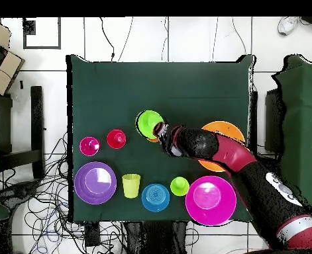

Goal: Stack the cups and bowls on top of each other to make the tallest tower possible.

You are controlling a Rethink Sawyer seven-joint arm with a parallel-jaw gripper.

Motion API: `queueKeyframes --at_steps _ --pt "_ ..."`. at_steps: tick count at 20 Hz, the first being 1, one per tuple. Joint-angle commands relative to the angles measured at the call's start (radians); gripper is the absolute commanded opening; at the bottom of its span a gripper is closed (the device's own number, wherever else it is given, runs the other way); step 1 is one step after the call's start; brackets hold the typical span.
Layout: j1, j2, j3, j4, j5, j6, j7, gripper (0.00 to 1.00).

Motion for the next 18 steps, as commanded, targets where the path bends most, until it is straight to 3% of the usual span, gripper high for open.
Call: queueKeyframes --at_steps 1,18 --pt "-0.007 0.032 0.035 0.051 -0.094 -0.089 -0.049 0.00" --pt "-0.041 0.077 0.064 0.091 -0.122 -0.119 -0.051 0.00"
